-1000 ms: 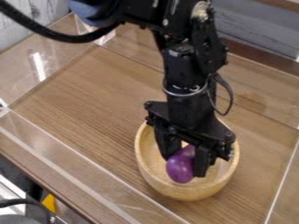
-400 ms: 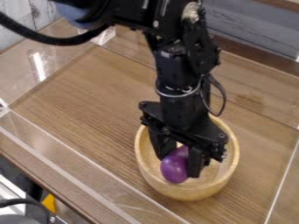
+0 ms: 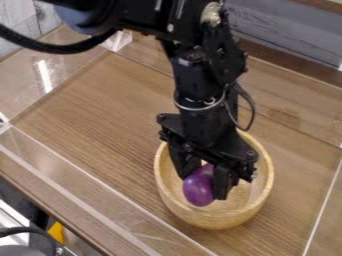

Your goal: Put the purple eggplant in the brown bowl

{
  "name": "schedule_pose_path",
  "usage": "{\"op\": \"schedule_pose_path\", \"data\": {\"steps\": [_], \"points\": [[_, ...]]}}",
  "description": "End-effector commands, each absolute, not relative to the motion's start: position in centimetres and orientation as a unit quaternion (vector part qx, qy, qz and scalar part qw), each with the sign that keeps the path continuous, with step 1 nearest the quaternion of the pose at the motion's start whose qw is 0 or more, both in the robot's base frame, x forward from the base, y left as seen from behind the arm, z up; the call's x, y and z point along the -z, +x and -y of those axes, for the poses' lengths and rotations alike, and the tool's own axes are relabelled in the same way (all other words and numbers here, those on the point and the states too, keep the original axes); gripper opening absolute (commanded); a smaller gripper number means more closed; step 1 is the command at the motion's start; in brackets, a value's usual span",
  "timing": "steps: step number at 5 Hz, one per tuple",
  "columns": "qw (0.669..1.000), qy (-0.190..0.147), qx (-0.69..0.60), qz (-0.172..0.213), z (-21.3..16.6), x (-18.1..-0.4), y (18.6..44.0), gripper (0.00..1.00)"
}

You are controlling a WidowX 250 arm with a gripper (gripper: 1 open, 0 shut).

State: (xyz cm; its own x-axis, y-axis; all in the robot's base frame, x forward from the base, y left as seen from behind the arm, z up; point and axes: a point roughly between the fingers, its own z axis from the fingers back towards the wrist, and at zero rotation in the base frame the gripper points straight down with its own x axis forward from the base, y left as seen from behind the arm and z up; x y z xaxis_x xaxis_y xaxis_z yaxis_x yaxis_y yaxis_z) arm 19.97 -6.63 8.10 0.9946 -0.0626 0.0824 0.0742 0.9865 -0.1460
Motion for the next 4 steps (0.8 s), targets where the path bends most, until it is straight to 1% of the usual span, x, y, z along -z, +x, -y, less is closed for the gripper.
{"op": "schedule_pose_path", "data": {"steps": [1,4], "points": [[0.995,-0.074,0.029,0.056,6.39,-8.86,20.49,1.0],[0.997,-0.065,0.022,0.045,5.81,-8.12,20.52,1.0]]}}
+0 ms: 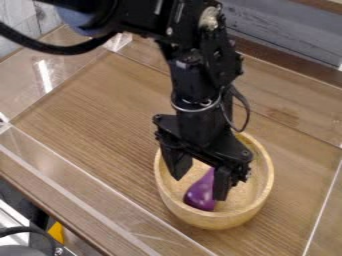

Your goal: Put the purple eggplant in the brown bowl

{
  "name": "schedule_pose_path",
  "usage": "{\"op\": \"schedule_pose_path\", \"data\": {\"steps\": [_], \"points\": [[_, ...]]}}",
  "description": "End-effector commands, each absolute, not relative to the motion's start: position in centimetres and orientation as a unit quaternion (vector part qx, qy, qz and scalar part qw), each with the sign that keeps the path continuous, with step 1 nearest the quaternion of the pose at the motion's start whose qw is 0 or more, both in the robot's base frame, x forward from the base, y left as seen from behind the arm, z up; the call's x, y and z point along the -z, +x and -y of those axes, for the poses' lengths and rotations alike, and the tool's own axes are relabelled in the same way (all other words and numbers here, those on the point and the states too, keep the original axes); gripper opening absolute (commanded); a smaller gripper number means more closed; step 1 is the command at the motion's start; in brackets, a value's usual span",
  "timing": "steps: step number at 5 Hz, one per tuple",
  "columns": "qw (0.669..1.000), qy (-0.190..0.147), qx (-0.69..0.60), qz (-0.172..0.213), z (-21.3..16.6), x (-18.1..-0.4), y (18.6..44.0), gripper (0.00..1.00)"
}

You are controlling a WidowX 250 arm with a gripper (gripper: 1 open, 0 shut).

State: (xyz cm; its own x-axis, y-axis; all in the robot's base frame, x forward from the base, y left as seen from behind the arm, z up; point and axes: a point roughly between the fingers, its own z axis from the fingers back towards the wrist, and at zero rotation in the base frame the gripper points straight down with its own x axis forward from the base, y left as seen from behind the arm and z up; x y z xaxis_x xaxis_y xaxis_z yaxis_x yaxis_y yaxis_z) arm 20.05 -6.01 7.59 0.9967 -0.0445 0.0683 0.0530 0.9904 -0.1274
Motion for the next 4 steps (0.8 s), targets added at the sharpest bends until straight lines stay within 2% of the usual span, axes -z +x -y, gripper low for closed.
{"op": "schedule_pose_path", "data": {"steps": [1,4], "points": [[0.997,-0.062,0.019,0.041,5.66,-7.78,20.57,1.0],[0.998,-0.055,0.009,0.034,5.19,-6.91,20.9,1.0]]}}
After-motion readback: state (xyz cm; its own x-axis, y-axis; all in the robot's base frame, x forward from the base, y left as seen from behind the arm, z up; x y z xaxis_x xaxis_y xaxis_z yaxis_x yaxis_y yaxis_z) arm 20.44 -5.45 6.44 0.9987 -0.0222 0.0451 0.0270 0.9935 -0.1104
